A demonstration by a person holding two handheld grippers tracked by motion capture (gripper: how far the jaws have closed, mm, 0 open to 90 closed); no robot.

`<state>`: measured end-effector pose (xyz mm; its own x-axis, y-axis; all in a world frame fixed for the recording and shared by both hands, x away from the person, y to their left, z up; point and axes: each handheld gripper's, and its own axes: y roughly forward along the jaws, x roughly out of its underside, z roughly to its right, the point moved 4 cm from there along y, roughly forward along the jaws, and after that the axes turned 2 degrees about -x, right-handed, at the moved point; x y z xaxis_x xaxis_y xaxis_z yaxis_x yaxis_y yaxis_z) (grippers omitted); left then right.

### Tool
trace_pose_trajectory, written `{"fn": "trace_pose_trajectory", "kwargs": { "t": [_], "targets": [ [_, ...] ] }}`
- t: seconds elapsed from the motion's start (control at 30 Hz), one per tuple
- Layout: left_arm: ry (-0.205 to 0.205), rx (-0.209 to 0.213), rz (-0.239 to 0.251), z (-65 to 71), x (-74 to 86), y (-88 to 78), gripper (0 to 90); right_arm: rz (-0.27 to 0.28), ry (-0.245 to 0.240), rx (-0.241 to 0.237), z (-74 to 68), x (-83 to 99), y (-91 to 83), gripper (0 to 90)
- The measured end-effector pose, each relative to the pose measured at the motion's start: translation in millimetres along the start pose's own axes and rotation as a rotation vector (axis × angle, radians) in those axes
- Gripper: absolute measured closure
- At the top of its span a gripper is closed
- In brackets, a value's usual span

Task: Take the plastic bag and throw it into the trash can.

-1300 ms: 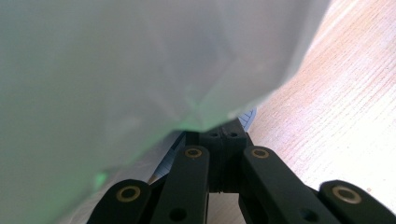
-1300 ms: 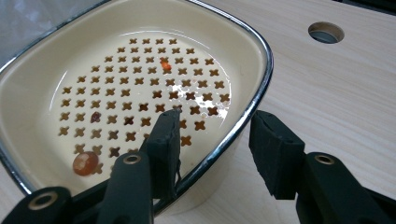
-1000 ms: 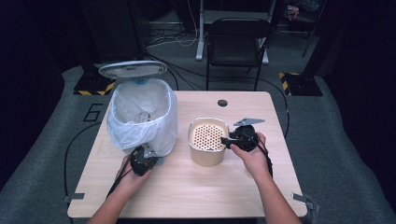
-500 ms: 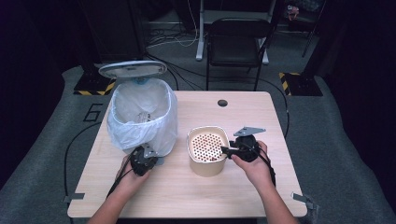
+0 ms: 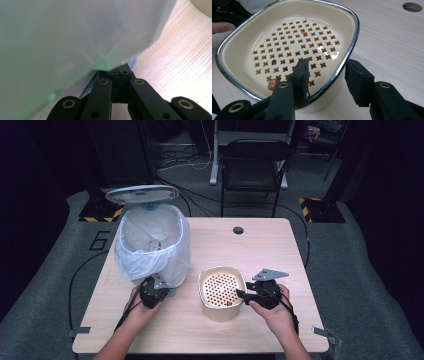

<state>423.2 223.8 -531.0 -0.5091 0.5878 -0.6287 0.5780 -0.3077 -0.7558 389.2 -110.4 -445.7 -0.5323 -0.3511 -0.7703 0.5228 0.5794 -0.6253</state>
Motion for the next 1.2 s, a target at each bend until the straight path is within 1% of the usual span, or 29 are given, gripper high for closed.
{"fn": "trace_pose_trajectory", "kwargs": {
  "t": [0.13,0.2,0.23,0.3,0.43,0.5,0.53,0.63,0.73,0.77,0.83,0.87,1.0,1.07,1.1,1.17,1.2],
  "targets": [
    [0.001,0.008,-0.003,-0.1,-0.1,-0.4,90.0,0.0,-0.003,-0.004,-3.9,2.2,-1.7,53.4],
    [-0.001,0.002,0.001,0.0,-0.1,0.0,90.0,-0.005,-0.007,-0.005,-4.2,2.2,-2.2,51.7],
    [-0.001,0.002,0.001,0.0,-0.1,-0.1,90.0,-0.007,-0.004,-0.01,-4.4,1.9,-2.3,49.3],
    [0.003,0.001,-0.003,-0.5,-0.1,-0.3,90.0,-0.001,0.001,-0.012,-4.2,0.4,-4.0,47.3],
    [-0.001,0.002,0.001,-0.2,0.0,-0.1,90.0,0.058,0.011,-0.016,-3.3,-7.4,-14.8,45.6],
    [-0.001,0.005,0.001,-0.2,0.0,-0.2,90.0,0.079,0.001,-0.007,-2.1,-10.7,-21.7,44.9],
    [0.0,0.0,-0.002,-0.3,0.0,-0.3,90.0,0.087,-0.001,0.002,-1.1,-11.8,-25.1,44.1],
    [-0.001,0.002,0.001,-0.2,0.0,-0.1,90.0,0.111,-0.012,0.04,5.4,-12.8,-33.7,40.6],
    [0.003,0.003,-0.004,-0.7,0.0,-0.5,90.0,0.125,-0.004,0.073,17.0,-10.4,-39.6,37.8],
    [0.003,0.006,-0.005,-0.8,0.0,-0.6,90.0,0.126,-0.005,0.089,21.6,-8.8,-41.2,37.4],
    [-0.002,0.002,-0.003,-0.3,0.0,-0.3,90.0,0.12,0.006,0.115,30.1,-5.0,-43.9,36.3],
    [-0.001,0.002,-0.003,-0.3,0.0,-0.3,90.0,0.116,0.018,0.124,34.1,-3.0,-45.2,35.3],
    [-0.001,-0.001,0.001,-0.1,-0.1,0.0,90.0,0.12,0.037,0.16,47.9,5.3,-49.4,30.3],
    [-0.003,0.0,-0.002,-0.2,-0.1,-0.2,90.0,0.12,0.039,0.184,53.9,10.6,-50.6,24.0],
    [0.003,-0.001,-0.003,-0.5,-0.1,-0.4,90.0,0.121,0.036,0.194,55.8,12.1,-50.4,20.5],
    [-0.002,0.002,0.001,-0.2,0.0,-0.1,90.0,0.111,0.038,0.216,59.9,15.6,-50.1,17.5],
    [0.003,0.003,-0.004,-0.5,-0.1,-0.5,90.0,0.108,0.039,0.227,62.0,17.6,-49.8,16.5]
  ]
}}
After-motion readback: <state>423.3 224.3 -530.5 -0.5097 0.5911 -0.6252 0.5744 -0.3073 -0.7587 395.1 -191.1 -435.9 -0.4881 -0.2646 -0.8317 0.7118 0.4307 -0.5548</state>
